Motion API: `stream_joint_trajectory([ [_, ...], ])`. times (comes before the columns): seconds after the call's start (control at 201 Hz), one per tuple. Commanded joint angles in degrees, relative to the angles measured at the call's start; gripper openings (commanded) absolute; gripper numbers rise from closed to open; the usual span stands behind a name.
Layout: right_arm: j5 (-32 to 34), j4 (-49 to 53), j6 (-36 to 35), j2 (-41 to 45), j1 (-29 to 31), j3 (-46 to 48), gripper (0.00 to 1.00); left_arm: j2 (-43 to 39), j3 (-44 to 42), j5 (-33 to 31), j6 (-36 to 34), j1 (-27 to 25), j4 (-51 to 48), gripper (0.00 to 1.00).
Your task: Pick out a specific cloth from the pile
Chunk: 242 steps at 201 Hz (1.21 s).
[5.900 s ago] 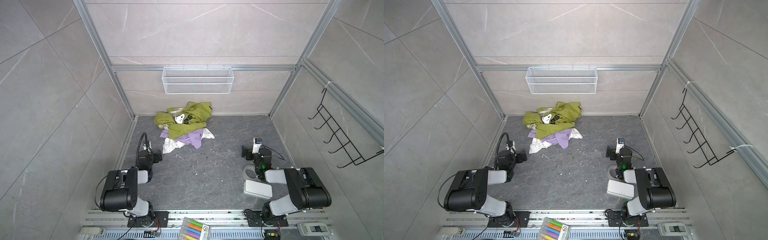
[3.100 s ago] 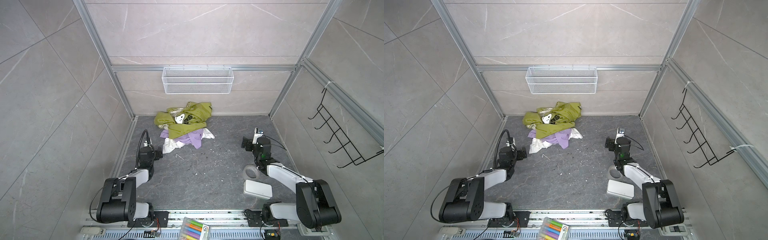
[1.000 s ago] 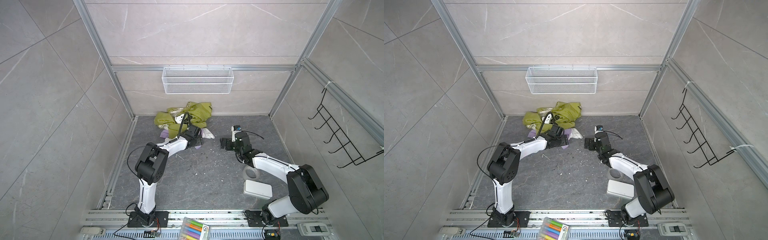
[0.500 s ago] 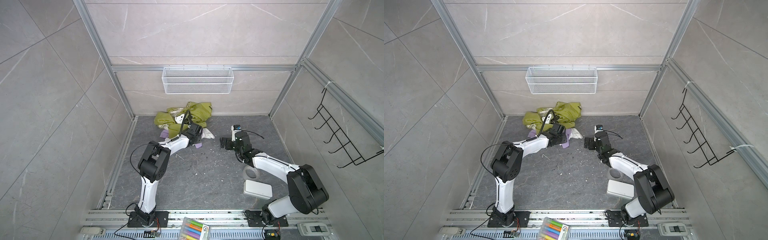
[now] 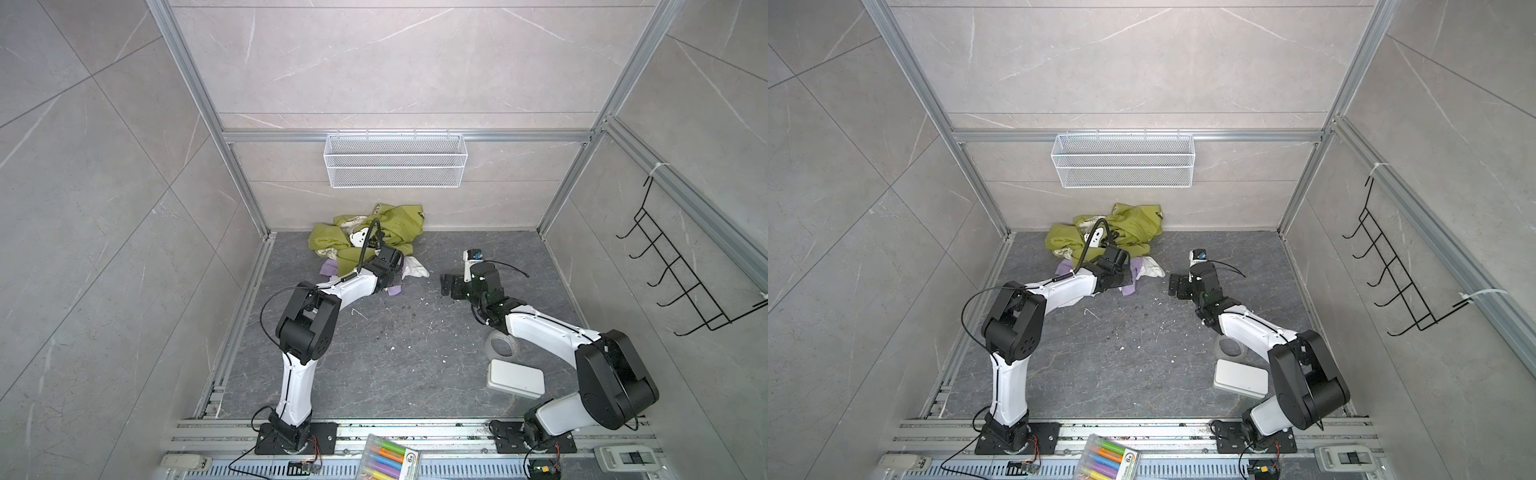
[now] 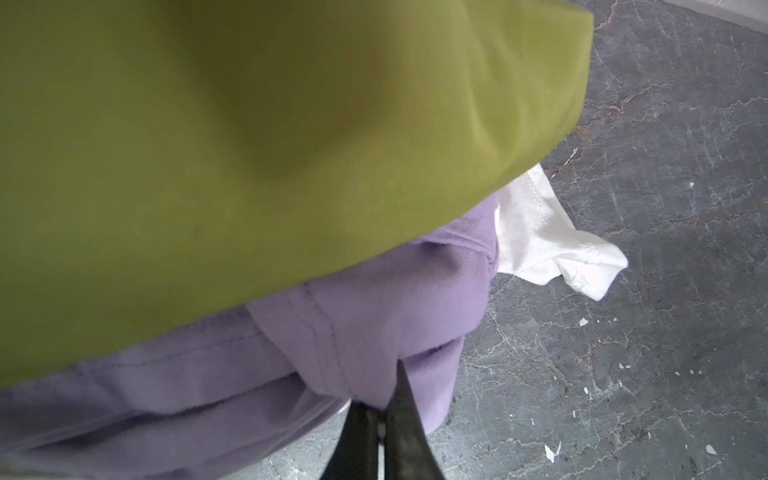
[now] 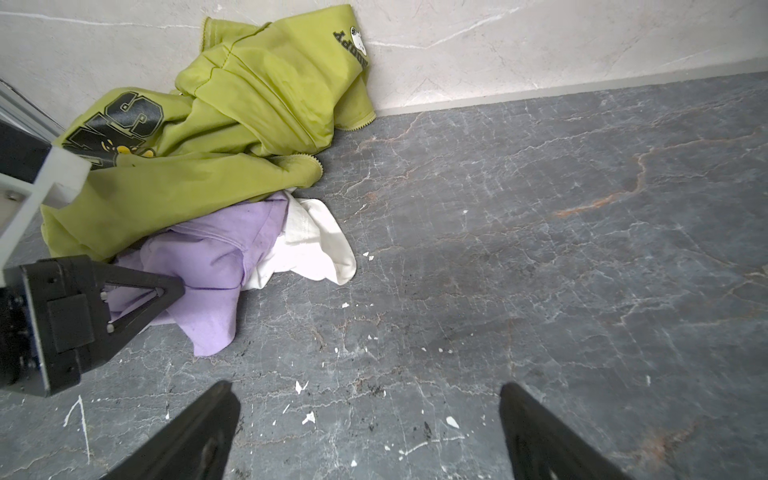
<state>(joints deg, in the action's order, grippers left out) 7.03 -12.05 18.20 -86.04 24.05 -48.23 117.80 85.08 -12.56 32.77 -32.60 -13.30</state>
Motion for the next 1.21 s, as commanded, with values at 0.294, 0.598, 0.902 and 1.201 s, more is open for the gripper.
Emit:
stream_joint_trajectory([
  [0.294,-5.47,-6.30,-1.74,1.58,0.68,1.94,1.00,-8.36,1.72,-2.30,-1.44,0.53,-0.10,0.00],
  [0.598,-7.06,-15.93,-11.84,0.28,4.02,4.16,1.00,-11.76,1.56,-1.78,-2.80,0.78,0.88,0.00],
  [0.902,-11.02,-18.95,-15.38,0.79,4.84,5.25,0.99,-15.71,3.80,-1.34,-3.51,1.84,-1.29,0.00],
  [1.201,-12.78,-17.35,-15.11,-0.30,6.48,1.91,0.99,-17.82,6.21,0.05,-4.30,4.16,-1.90,0.00],
])
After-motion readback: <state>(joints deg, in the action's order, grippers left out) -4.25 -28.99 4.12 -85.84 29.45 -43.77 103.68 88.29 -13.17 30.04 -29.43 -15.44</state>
